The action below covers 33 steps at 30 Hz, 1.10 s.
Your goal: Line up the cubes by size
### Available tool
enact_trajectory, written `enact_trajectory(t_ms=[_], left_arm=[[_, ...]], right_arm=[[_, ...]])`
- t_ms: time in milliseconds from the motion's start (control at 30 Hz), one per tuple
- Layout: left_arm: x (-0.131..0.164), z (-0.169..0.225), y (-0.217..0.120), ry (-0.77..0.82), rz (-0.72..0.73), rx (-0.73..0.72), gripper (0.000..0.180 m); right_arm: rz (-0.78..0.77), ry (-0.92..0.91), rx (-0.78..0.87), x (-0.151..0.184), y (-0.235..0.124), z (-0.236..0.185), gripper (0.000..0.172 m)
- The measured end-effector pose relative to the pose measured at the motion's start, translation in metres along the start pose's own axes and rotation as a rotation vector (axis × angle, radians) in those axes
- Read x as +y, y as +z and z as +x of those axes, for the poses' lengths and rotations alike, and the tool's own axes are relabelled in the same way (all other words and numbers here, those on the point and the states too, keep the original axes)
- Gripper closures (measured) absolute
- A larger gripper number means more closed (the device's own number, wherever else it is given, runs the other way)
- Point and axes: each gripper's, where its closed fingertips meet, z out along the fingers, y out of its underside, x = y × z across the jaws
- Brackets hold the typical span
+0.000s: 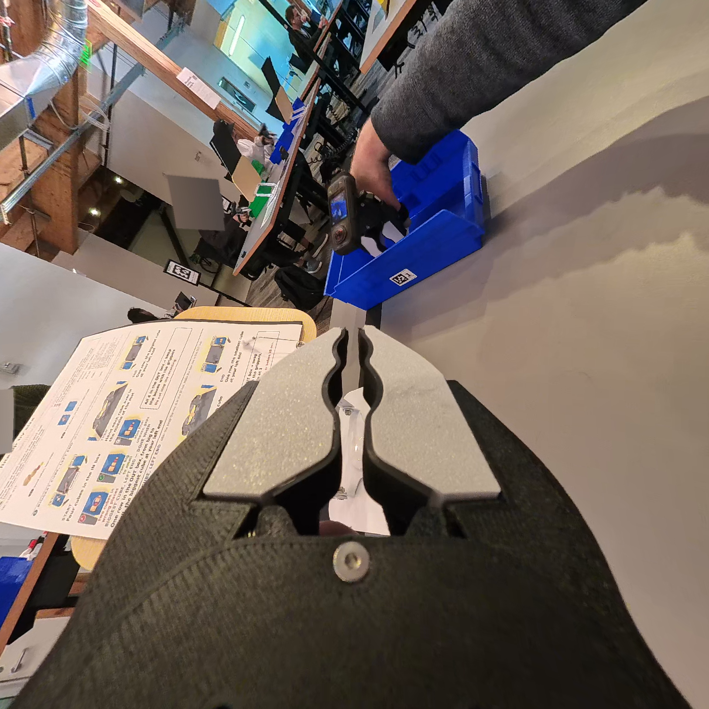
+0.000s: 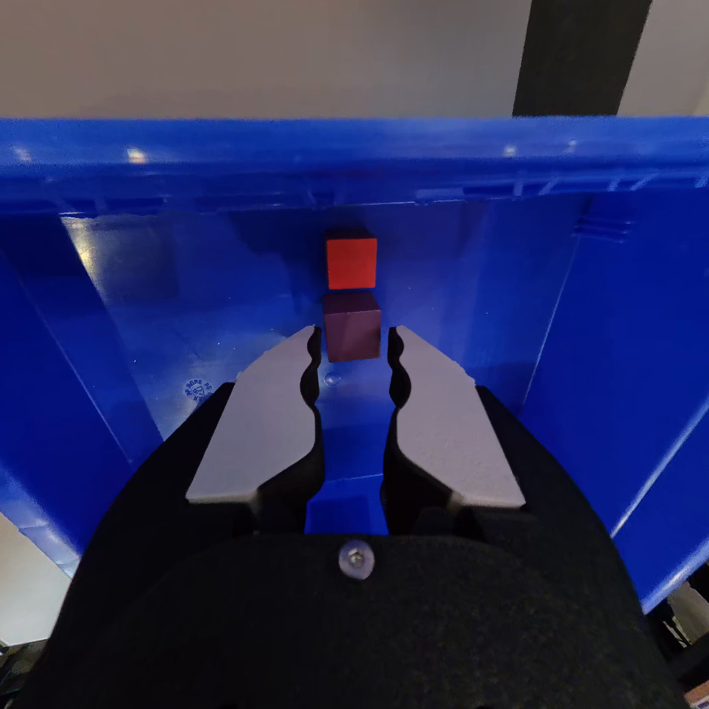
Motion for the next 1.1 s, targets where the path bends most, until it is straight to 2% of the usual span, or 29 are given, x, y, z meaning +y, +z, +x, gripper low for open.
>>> enact_trajectory(t_ms=[167, 333, 467, 533, 633, 767, 933, 1100], left_arm=[[0.002, -0.004, -0.003, 0.000, -0.008, -0.014, 0.175], [0.008, -0.017, -0.019, -0.006, -0.037, -0.063, 0.173], [0.024, -0.036, -0.043, -0.006, -0.112, -0.141, 0.167], [0.037, -0.046, -0.060, -0.003, -0.179, -0.187, 0.164], [0.074, -0.061, -0.092, -0.019, -0.353, -0.260, 0.160], [0.132, -0.063, -0.130, -0.101, -0.565, -0.286, 0.155], [0.200, -0.037, -0.136, -0.205, -0.663, -0.172, 0.150], [0.278, -0.012, -0.138, -0.246, -0.824, -0.023, 0.143]], right_arm=[[0.046, 0.034, 0.088, -0.001, -0.024, 0.007, 0.133], [0.132, 0.075, 0.353, -0.013, -0.087, 0.005, 0.137], [0.245, 0.065, 0.555, -0.037, -0.140, -0.024, 0.140], [0.316, 0.032, 0.588, -0.058, -0.156, -0.049, 0.141], [0.461, -0.014, 0.583, -0.097, -0.165, -0.091, 0.143], [0.617, -0.098, 0.527, -0.155, -0.156, -0.143, 0.144], [0.809, -0.132, 0.410, -0.220, -0.132, -0.190, 0.145], [0.971, -0.105, 0.316, -0.263, -0.109, -0.223, 0.146]])
